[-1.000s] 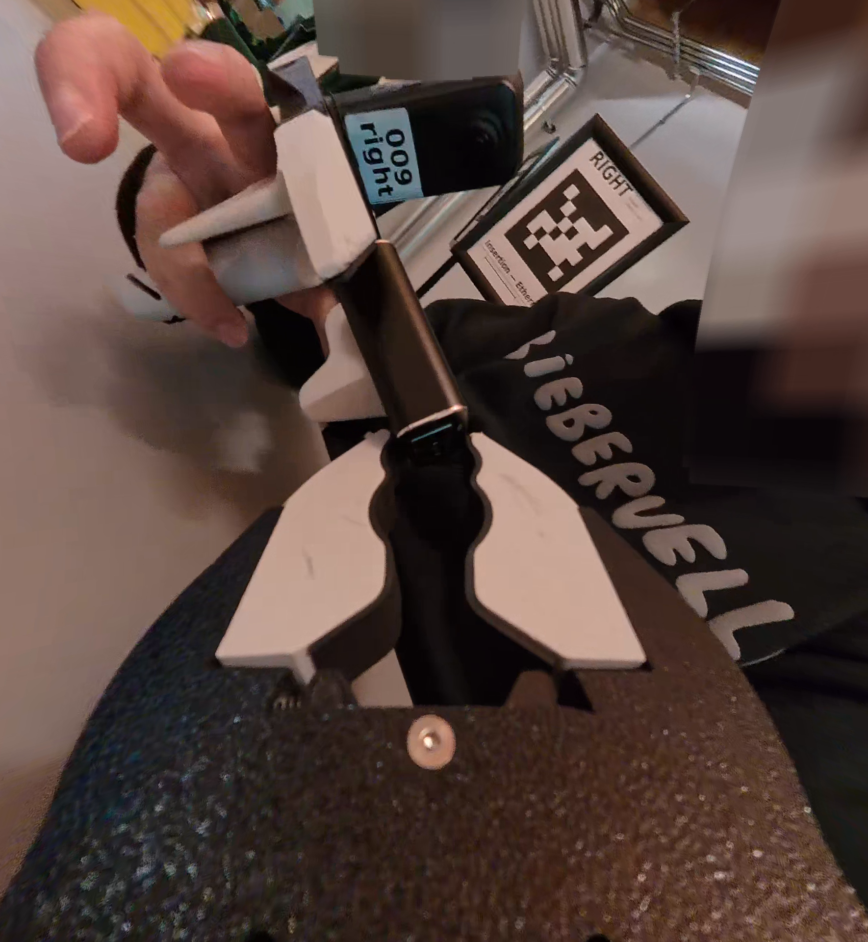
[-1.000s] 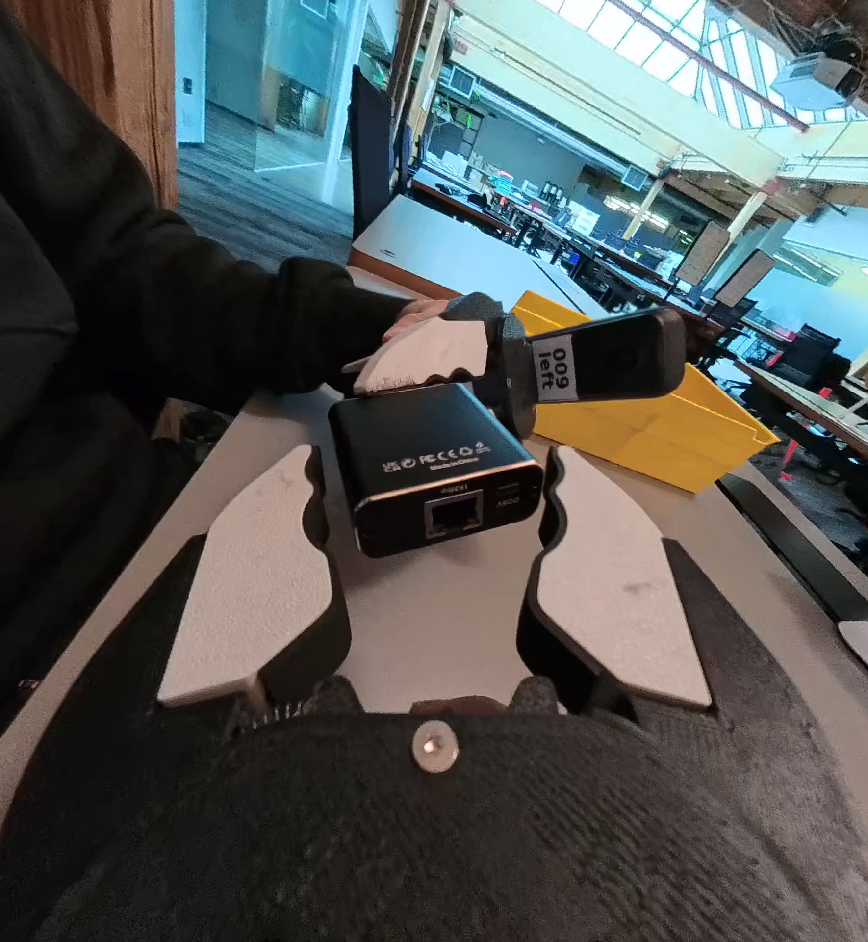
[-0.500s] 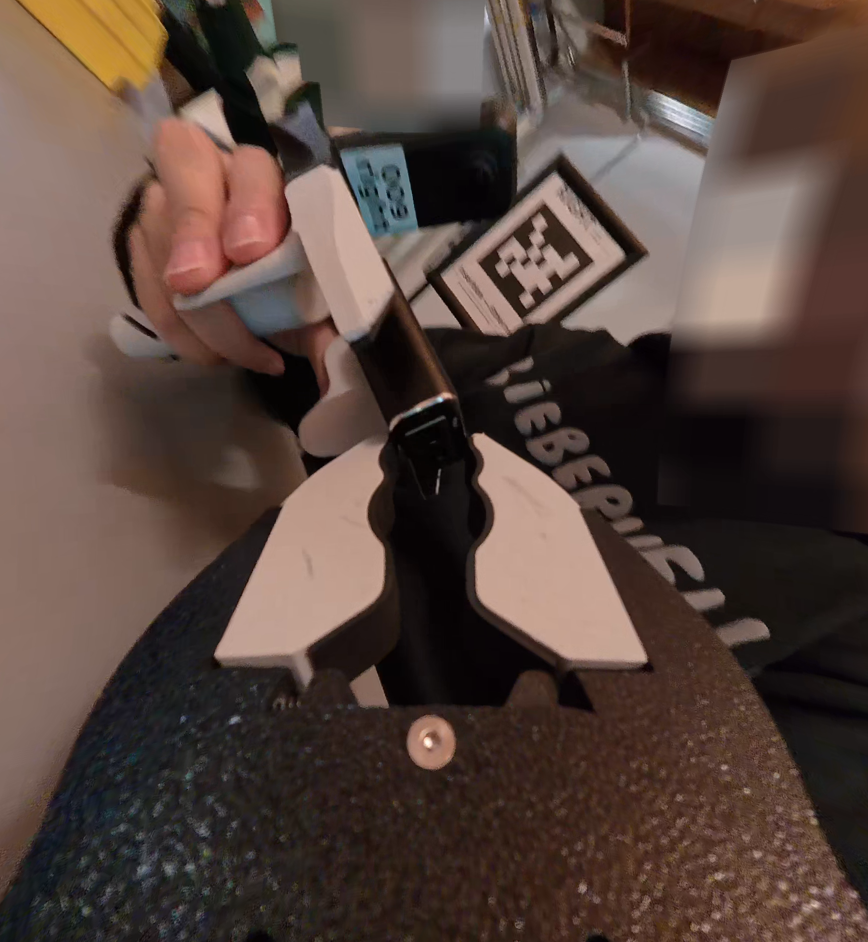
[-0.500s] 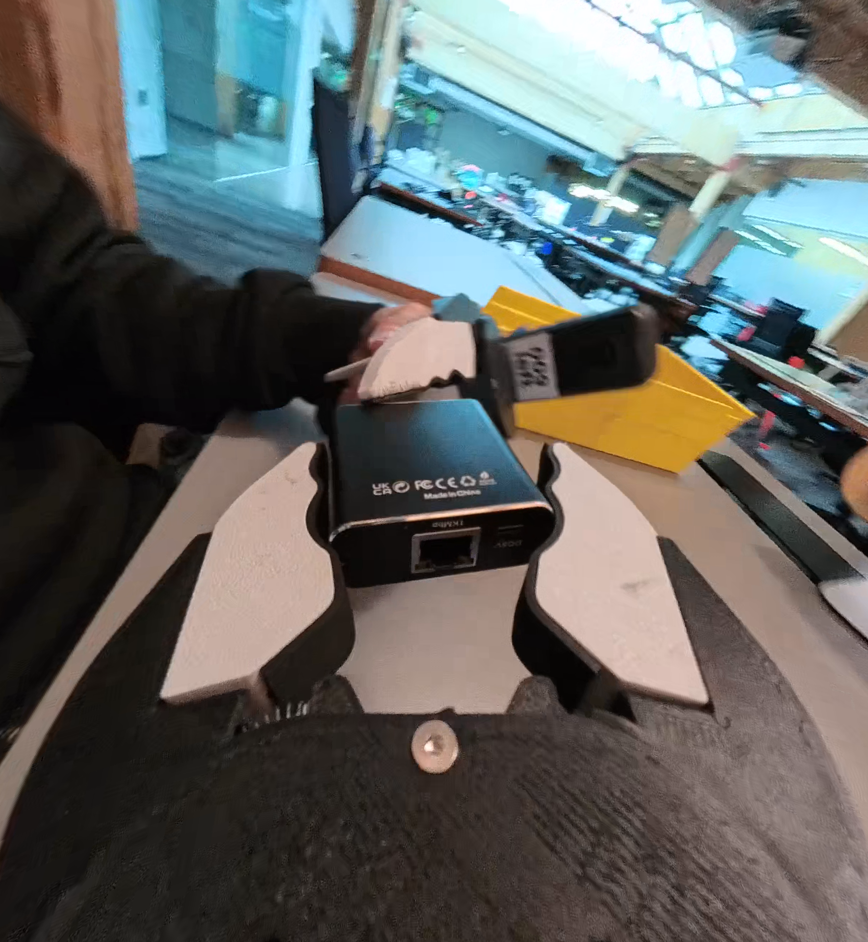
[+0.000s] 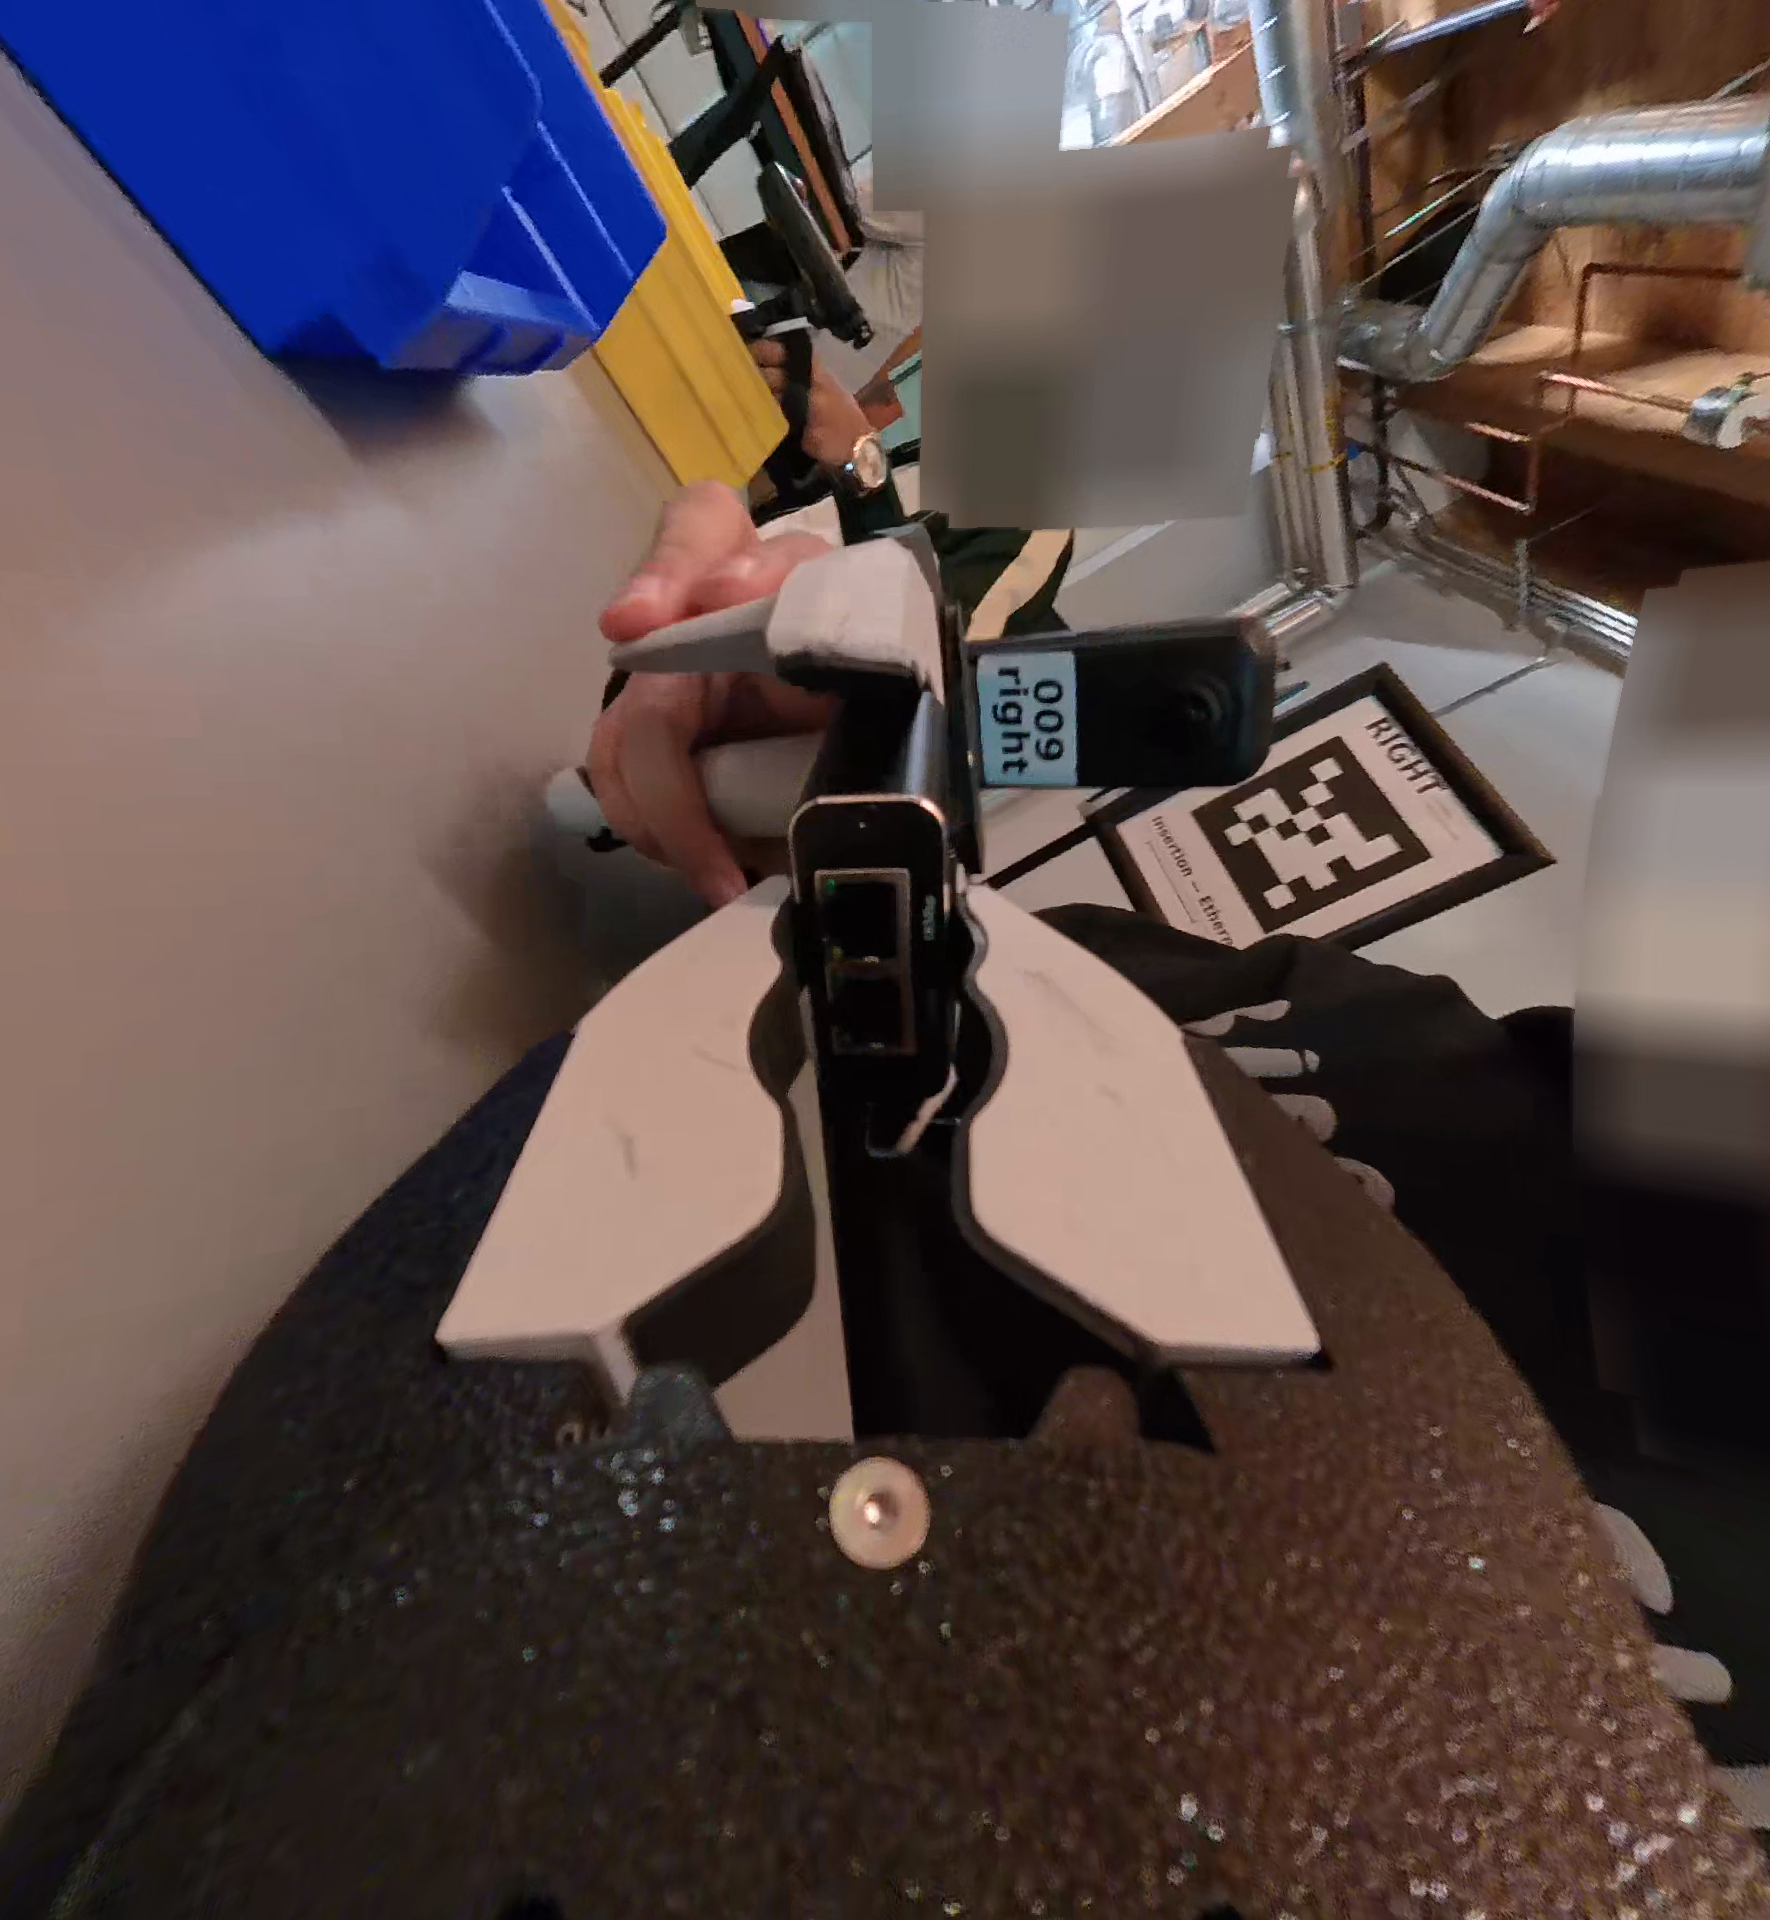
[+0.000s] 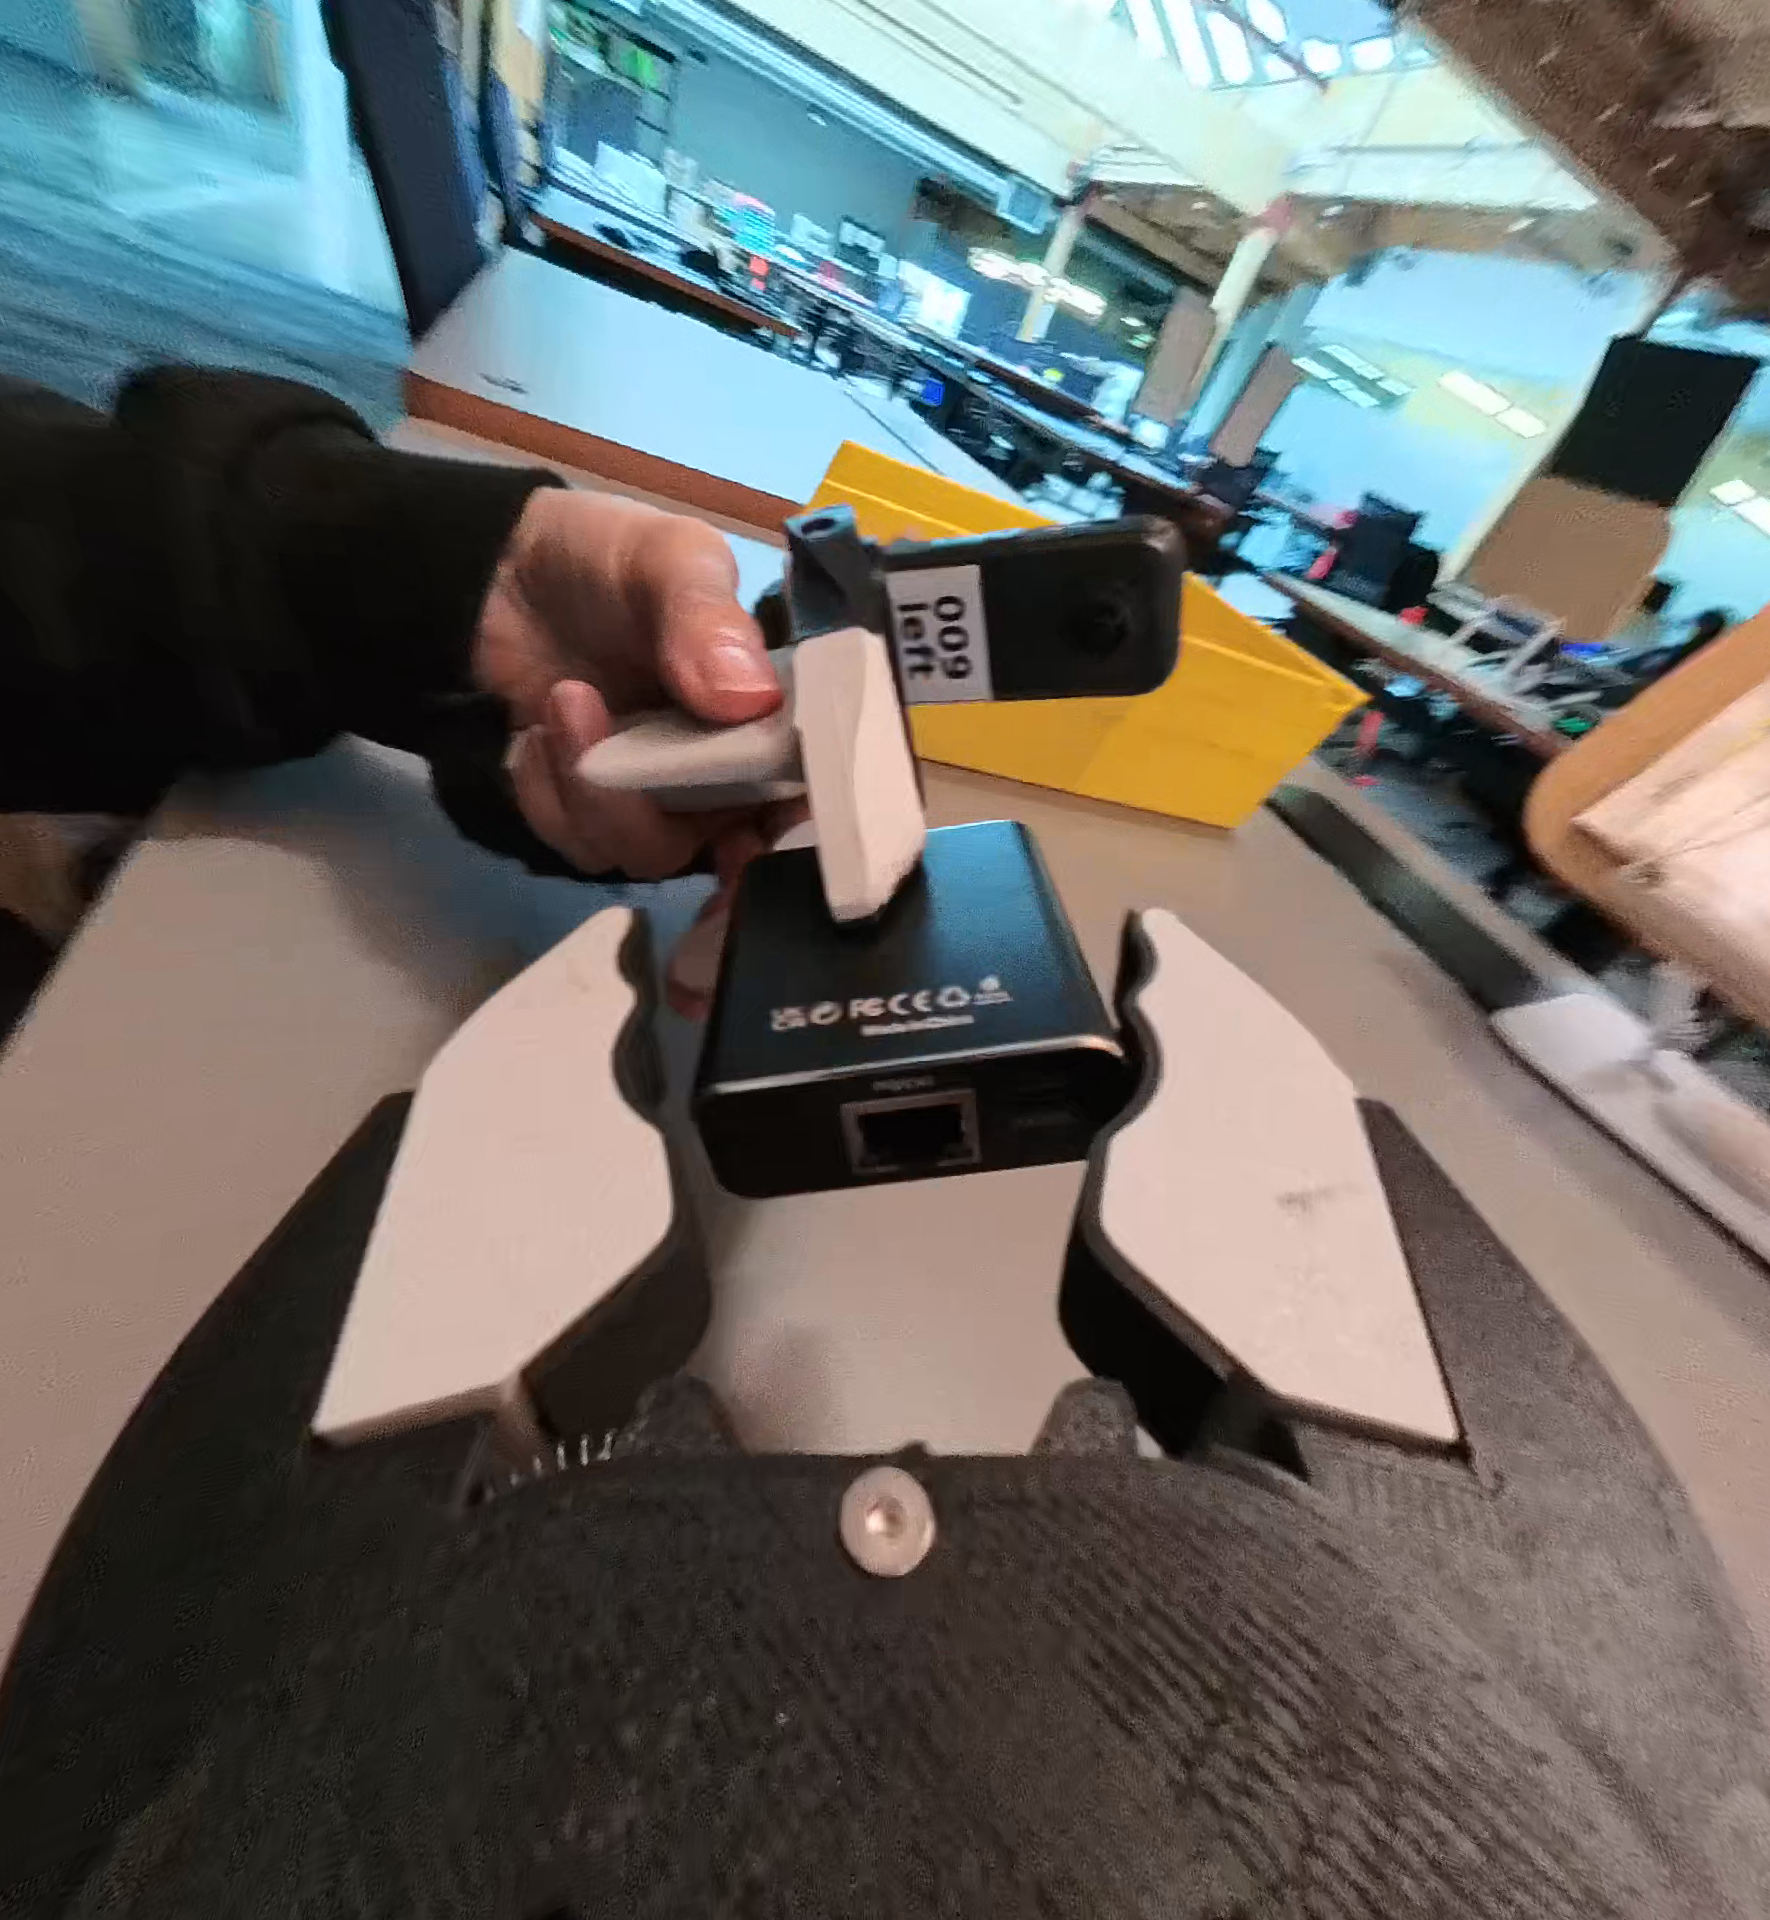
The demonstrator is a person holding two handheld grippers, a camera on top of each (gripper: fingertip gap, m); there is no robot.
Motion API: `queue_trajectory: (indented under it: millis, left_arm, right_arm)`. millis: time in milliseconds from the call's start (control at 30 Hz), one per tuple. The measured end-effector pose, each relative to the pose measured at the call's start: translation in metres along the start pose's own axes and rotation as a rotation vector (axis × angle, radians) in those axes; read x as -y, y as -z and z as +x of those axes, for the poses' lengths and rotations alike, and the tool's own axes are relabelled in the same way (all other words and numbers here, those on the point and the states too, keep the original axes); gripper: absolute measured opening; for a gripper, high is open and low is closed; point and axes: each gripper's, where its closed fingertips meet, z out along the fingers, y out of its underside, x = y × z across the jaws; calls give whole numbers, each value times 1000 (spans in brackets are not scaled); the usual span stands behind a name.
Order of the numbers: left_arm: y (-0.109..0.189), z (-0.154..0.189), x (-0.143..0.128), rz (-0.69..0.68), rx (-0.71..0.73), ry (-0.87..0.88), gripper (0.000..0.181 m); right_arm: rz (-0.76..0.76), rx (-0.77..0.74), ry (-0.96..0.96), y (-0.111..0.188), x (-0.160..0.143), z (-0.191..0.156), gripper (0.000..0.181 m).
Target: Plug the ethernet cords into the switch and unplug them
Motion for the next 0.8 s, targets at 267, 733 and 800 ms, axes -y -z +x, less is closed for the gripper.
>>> queue_trajectory:
  millis: [267,733,800]
  left_arm:
    - [-6,9,1,14,-3,64,23]
    - [73,16,55,139,681,-586,31]
    - [135,26,77,191,972,-736,31]
  right_arm:
    - [71,-11,-18,4,11,2,77]
    - [84,-86,-267,17,2,35,76]
    - [86,-88,-257,18,1,36,76]
